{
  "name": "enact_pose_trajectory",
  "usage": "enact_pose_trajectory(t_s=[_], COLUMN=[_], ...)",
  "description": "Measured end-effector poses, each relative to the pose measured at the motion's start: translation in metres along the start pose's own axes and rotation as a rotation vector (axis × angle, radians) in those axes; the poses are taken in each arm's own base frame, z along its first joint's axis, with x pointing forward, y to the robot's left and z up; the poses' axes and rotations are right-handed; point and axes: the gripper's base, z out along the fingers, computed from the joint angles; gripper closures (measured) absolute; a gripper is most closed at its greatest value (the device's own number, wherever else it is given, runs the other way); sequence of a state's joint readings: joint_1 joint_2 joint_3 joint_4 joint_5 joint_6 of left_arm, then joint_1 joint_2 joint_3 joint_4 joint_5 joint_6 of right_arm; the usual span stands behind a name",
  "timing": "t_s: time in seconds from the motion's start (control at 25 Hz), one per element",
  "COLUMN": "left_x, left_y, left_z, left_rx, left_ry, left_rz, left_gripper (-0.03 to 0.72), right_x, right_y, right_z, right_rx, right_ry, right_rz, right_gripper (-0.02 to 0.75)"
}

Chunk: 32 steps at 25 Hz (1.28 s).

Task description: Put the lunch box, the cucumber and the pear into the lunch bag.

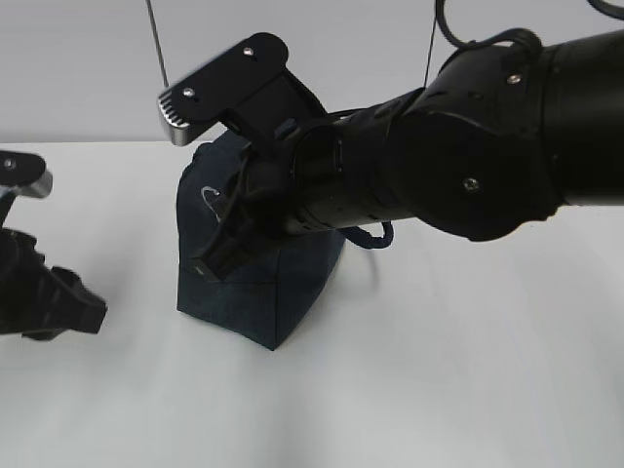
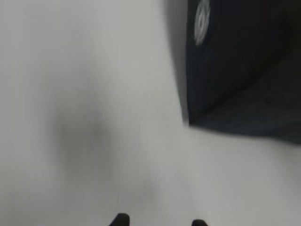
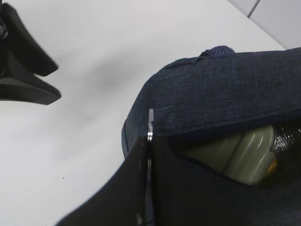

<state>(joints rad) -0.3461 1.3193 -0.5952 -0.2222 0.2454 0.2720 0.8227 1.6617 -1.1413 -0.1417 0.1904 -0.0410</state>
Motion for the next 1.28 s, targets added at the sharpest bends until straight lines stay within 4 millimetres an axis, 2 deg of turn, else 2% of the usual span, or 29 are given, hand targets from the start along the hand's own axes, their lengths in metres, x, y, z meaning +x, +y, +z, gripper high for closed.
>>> enact_pose_trajectory(t_s=[0.16,0.28,0.52,0.64,0.8,0.88,1.08,1.28], left_x=[-0.017,-0.02,-0.022,-0.026,-0.03,-0.027,-0.004,0.019], left_y=[-0.021,-0.033,-0.038,-0.046,-0.063,-0.067,-0.069,-0.065], left_z=[-0.008,-0.009,-0.012,-0.025,-0.051,-0.059,-0.061,-0.052], left_rx=[0.019,0.039,0.041,0.062,0.121,0.139,0.166,0.19], left_ry=[-0.19,-0.249,-0.31,-0.375,-0.488,-0.511,-0.508,-0.486], left_rz=[0.129,0.183,0.204,0.224,0.267,0.285,0.294,0.141], left_gripper=[0.424,0.432,0.457,0.459,0.459,0.461,0.461,0.483], right_x=[0.0,0.0,0.0,0.0,0.0,0.0,0.0,0.0], right_y=[0.0,0.0,0.0,0.0,0.0,0.0,0.0,0.0], right_z=[0.0,-0.001,0.0,-0.001,-0.001,-0.001,-0.001,0.0], right_rx=[0.0,0.0,0.0,0.0,0.0,0.0,0.0,0.0], right_ry=[0.0,0.0,0.004,0.002,0.002,0.002,0.0,0.0], right_rz=[0.0,0.0,0.0,0.0,0.0,0.0,0.0,0.0], right_gripper=[0.732,0.732,0.732,0.732,0.732,0.732,0.732,0.732])
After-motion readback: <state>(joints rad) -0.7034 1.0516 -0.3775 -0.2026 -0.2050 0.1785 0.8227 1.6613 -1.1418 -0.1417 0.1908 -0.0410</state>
